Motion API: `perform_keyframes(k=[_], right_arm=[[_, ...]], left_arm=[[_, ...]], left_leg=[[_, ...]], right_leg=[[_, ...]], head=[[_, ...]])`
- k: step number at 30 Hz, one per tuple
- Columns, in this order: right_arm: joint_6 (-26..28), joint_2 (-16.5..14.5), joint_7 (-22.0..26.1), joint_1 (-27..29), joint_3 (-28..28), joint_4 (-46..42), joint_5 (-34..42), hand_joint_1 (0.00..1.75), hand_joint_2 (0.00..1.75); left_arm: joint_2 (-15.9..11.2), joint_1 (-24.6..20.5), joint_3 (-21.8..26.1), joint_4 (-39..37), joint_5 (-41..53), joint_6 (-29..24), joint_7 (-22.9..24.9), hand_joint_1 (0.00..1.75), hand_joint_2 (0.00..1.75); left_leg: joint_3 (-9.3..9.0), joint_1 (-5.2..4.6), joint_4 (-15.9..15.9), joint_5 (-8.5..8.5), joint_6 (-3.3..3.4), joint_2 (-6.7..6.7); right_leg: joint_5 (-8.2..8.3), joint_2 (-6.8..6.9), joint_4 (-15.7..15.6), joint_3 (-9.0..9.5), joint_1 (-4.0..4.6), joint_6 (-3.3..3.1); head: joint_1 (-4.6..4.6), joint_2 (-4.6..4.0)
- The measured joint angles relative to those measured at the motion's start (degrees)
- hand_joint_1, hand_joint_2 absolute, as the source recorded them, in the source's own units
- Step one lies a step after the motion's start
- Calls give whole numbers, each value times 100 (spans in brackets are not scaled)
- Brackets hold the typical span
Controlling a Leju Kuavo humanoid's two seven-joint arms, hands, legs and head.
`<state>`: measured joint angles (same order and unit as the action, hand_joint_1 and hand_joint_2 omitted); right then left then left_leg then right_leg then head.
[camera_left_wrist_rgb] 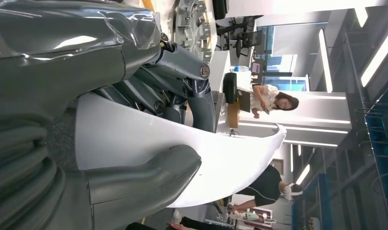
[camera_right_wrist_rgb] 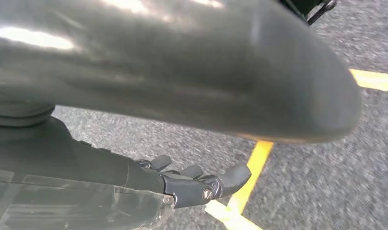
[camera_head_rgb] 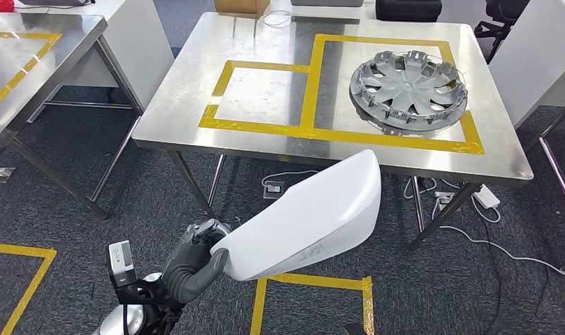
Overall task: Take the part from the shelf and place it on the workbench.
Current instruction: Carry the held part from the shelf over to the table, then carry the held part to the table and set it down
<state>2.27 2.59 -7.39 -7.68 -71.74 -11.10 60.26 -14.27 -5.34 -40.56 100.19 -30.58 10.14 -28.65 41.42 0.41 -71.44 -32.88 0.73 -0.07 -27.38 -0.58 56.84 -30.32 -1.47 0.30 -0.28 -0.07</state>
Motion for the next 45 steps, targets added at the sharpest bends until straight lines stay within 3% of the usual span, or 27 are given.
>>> perform_keyframes(k=[1,3,4,5,7,9,12,14,15,16,17,18,19,20,22,24,27,29,30,31,33,35,37,39,41,43,45], right_arm=[[1,-2,3,-1,3,0,-2,0,0],[5,-30,17,-8,8,-2,-5,0,0],[9,-48,25,-12,10,-5,-9,0,0],[13,-66,30,-15,11,-11,-14,0,0],[16,-80,34,-18,13,-23,-32,0,0],[16,-81,37,-38,15,-31,-46,0,0],[16,-67,36,-72,16,-33,-60,0,0],[16,-51,32,-62,17,-33,-64,0,0],[17,-42,31,-58,18,-33,-65,0,0],[19,-32,29,-58,19,-33,-66,0,0],[20,-23,28,-60,20,-33,-66,0,0],[22,-19,28,-63,21,-34,-66,0,0],[22,-17,25,-66,22,-34,-66,0,0],[22,-19,21,-68,23,-35,-66,0,0],[22,-27,12,-75,29,-36,-66,0,0],[23,-30,9,-83,46,-38,-66,0,0],[25,-33,9,-86,68,-39,-66,0,0],[28,-33,9,-79,72,-39,-66,0,0],[32,-32,9,-76,74,-39,-67,0,0],[36,-33,5,-77,76,-39,-73,0,0],[41,-47,-10,-83,81,-39,-91,0,0],[45,-62,-32,-100,85,-41,-107,0,0],[49,-73,-52,-113,87,-45,-117,0,0],[49,-73,-71,-122,88,-48,-133,0,0],[49,-60,-84,-154,88,-48,-151,0,0],[49,-43,-95,-171,88,-48,-163,0,0],[49,-19,-108,-154,88,-48,-169,0,0]], left_arm=[[0,5,5,0,2,2,1,175,175],[-3,19,29,1,5,9,7,175,175],[-3,27,46,3,13,13,11,175,175],[0,37,63,7,25,18,17,175,175],[10,50,91,20,50,28,29,175,175],[31,55,114,31,62,37,37,175,175],[64,72,131,33,70,44,46,175,175],[76,95,131,32,75,46,53,175,175],[80,104,131,32,76,46,56,175,175],[83,109,132,31,77,46,59,175,175],[85,112,132,30,80,47,63,175,175],[86,115,133,29,84,48,68,175,175],[87,116,135,28,90,49,72,175,175],[88,121,137,27,97,50,75,175,175],[91,127,142,26,107,52,78,175,175],[93,122,144,25,109,54,78,175,175],[94,115,151,16,110,57,80,175,175],[94,117,152,4,110,57,81,175,175],[94,117,152,1,110,57,81,175,175],[94,117,152,0,110,57,81,175,175],[94,119,157,-1,110,59,81,175,175],[95,116,163,-1,109,63,83,175,175],[95,105,167,3,111,67,85,175,175],[102,94,169,11,111,70,83,175,175],[118,80,168,17,110,70,77,175,175],[127,77,163,16,112,70,74,175,175],[129,88,160,15,114,70,74,175,175]], left_leg=[[-61,-6,325,241,41,1],[-215,-70,1044,897,194,-16],[-278,-107,1272,1113,264,-24],[-313,-142,1409,1219,320,-33],[-429,-150,1504,1194,366,-29],[-579,-130,1593,1172,411,-28],[-715,-125,1629,1067,454,-48],[-817,-126,1628,964,435,-78],[-886,-124,1625,907,418,-92],[-962,-121,1618,845,396,-101],[-1017,-122,1604,779,367,-107],[-1069,-129,1566,704,337,-110],[-1096,-139,1532,629,301,-112],[-1115,-149,1491,571,266,-111],[-1142,-149,1431,492,207,-104],[-1042,-126,1189,451,150,-81],[-420,-52,213,185,25,-31],[-51,-12,-153,-3,-19,-7],[4,-4,-78,38,-15,-1],[-36,-2,180,214,9,1],[-246,-29,900,776,106,-6],[-387,-94,1322,1088,211,-15],[-466,-147,1435,1071,295,-31],[-629,-135,1556,1064,363,-46],[-762,-115,1617,1032,411,-48],[-817,-128,1622,960,435,-63],[-900,-135,1620,874,424,-93]], right_leg=[[-64,-6,-5,91,7,9],[-183,-21,-23,221,17,42],[-229,-28,-50,256,23,70],[-247,-32,-49,288,32,102],[-234,-25,-27,331,46,179],[-221,-9,334,170,42,216],[-510,1,1401,-566,40,166],[-728,4,1625,-894,28,161],[-686,6,1464,-920,17,202],[-505,12,1133,-857,3,278],[-231,21,726,-760,-10,362],[15,41,377,-671,-17,402],[209,57,142,-592,-13,392],[315,67,37,-553,-6,330],[342,60,35,-479,-6,176],[311,48,29,-394,-35,88],[190,40,25,-255,-36,19],[90,30,25,-149,-27,20],[38,22,24,-82,-23,24],[-19,15,22,-2,-16,29],[-133,2,9,146,1,50],[-214,-12,-37,236,9,99],[-197,-13,-40,300,17,182],[-189,0,113,287,18,234],[-309,7,645,-21,15,222],[-550,10,1382,-540,19,192],[-650,11,1605,-862,19,220]], head=[[0,0],[8,0],[10,0],[11,1],[0,1],[2,1],[10,0],[11,0],[13,0],[13,0],[16,0],[17,0],[15,0],[16,0],[11,0],[6,0],[-2,0],[-3,0],[-3,0],[-4,0],[4,0],[9,0],[2,0],[2,0],[12,0],[20,0],[22,0]])
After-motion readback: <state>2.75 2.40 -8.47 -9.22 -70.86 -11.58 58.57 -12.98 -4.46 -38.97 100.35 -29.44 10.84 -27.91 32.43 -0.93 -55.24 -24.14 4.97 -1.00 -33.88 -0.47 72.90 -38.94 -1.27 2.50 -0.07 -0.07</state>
